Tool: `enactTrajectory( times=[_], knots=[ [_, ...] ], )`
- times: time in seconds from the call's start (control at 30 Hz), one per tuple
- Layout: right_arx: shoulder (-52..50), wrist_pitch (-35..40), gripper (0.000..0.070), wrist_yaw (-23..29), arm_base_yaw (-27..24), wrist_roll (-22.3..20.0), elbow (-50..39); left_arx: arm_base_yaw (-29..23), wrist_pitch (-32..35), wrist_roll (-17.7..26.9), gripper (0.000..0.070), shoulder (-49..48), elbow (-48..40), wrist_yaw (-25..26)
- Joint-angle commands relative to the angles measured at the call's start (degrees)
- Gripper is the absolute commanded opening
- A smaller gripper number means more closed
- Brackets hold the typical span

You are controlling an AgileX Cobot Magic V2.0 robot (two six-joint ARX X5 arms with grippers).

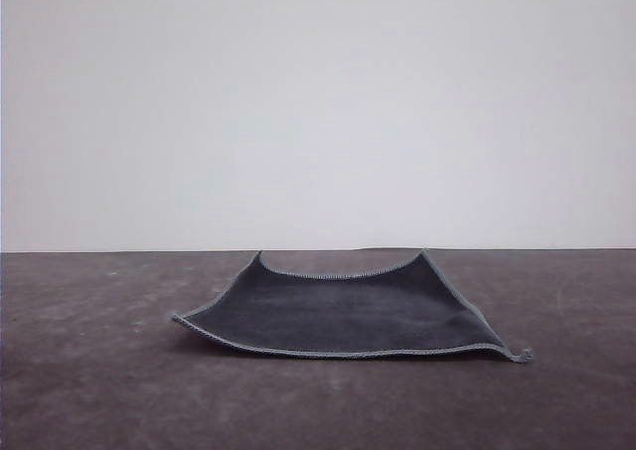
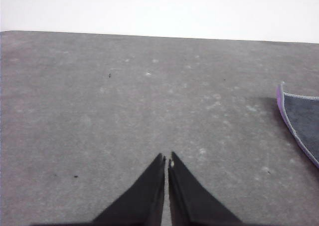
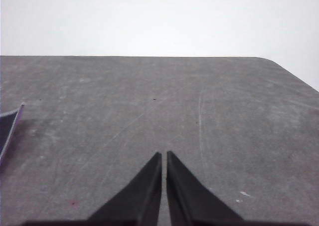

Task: Fold clothes

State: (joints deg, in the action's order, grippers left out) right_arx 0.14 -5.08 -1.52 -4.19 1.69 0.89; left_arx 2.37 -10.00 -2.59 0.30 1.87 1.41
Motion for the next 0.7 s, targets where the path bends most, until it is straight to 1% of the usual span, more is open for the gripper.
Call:
enactTrajectory(
  times=[0.0,0.2,0.27,0.33,0.43,0.5,0.57,0.67],
  knots=[
    [0.07,0.63,0.0015,0.04,-0.09,-0.24,-0.17,-0.07,1.03,-0.76,0.0000,-0.04,-1.16,-0.11],
    [0.07,1.12,0.0015,-0.04,-0.08,0.03,-0.17,-0.07,1.32,-8.55,0.0000,-0.04,-1.16,-0.13],
    [0.07,1.84,0.0015,-0.47,-0.04,2.18,-0.17,-0.07,2.24,-11.28,0.0000,-0.02,-1.16,-0.13],
    [0.07,2.71,0.0015,-0.57,-0.04,6.06,-0.15,-0.07,3.25,-13.72,0.0000,-0.04,-1.16,-0.15],
    [0.07,3.46,0.0012,-0.44,-0.04,10.61,-0.15,-0.07,6.04,-16.33,0.0000,-0.02,-1.16,-0.15],
    [0.07,4.85,0.0011,-0.35,-0.04,13.16,-0.13,-0.07,9.14,-16.98,0.0000,-0.02,-1.16,-0.15],
    [0.07,6.89,0.0011,-0.37,-0.04,14.63,-0.08,-0.07,12.64,-16.87,0.0000,-0.02,-1.15,-0.36],
    [0.07,9.20,0.0010,-0.42,-0.04,14.84,0.61,-0.07,17.41,-16.85,0.0000,-0.02,-0.41,-0.64]
  ],
)
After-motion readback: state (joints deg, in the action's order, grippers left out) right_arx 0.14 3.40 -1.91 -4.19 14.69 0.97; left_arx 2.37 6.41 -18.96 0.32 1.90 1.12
